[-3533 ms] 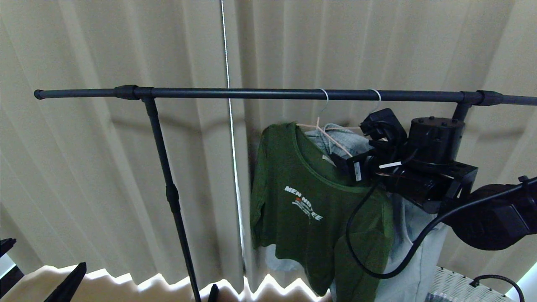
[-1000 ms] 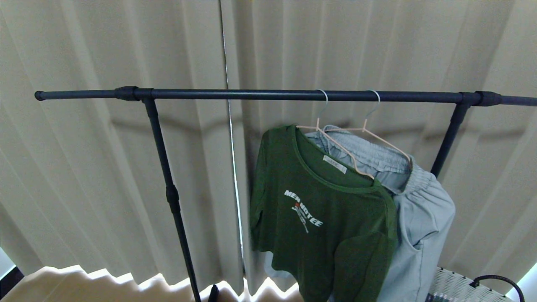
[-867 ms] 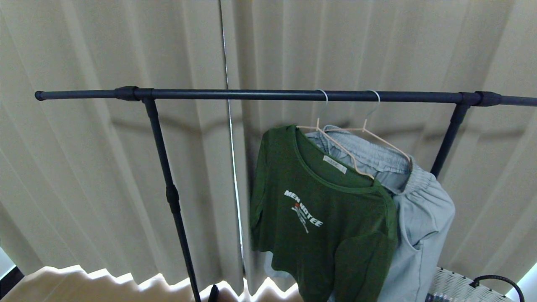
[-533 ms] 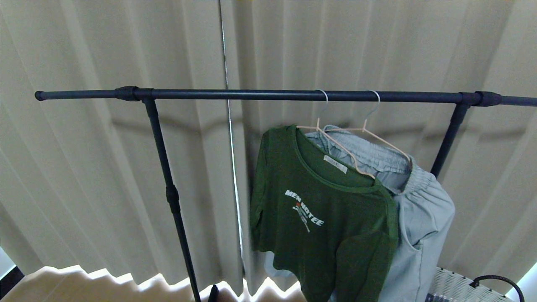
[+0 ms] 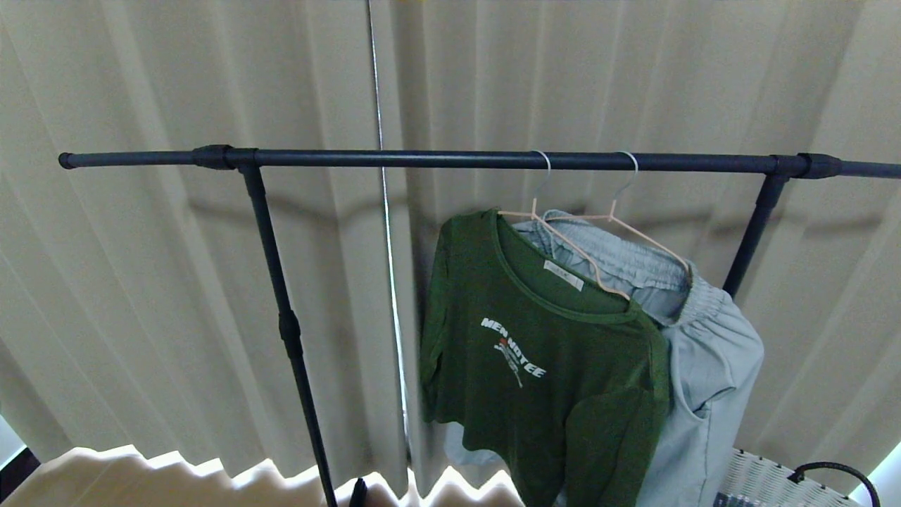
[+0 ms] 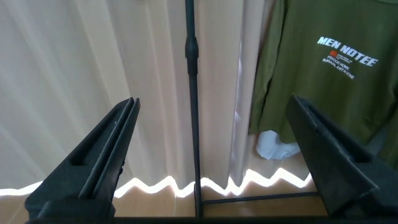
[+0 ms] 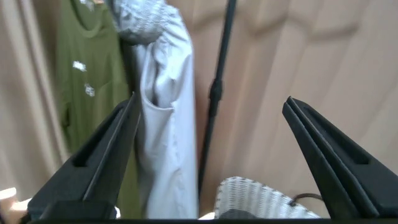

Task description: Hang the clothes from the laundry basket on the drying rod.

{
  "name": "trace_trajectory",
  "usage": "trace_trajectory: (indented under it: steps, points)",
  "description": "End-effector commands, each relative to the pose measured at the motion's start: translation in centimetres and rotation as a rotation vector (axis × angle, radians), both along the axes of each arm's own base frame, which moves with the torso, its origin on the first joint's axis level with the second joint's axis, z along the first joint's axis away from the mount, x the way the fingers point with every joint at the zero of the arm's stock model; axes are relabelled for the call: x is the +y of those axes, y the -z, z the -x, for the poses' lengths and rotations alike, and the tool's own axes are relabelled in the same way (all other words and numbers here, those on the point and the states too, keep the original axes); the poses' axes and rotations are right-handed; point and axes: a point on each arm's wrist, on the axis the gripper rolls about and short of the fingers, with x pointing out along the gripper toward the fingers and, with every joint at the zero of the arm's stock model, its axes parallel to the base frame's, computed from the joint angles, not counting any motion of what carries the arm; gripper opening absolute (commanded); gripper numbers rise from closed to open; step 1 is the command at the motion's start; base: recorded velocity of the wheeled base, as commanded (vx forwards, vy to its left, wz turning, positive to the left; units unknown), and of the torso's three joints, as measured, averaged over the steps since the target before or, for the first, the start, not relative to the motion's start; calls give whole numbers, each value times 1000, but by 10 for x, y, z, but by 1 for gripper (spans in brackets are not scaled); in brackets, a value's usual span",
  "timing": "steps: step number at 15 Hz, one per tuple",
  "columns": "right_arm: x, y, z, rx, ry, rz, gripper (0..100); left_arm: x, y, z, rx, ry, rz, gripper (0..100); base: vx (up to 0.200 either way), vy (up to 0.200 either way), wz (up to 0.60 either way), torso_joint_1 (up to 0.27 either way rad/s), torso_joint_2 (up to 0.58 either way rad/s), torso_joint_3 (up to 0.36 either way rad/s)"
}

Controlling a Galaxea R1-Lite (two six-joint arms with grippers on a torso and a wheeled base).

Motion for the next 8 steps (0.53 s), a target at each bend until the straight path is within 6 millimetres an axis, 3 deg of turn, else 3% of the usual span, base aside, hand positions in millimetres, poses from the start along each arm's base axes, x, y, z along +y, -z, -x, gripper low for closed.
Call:
trace_trajectory:
  steps: [1,8]
  points:
    - [0,0,0,0,-5,1,100,-1,0,0,4,23,-6,100,0,0,0,0,0,0]
    - [0,0,0,-1,-6,-41,100,-1,0,0,0,38,-17,100,0,0,0,0,0,0]
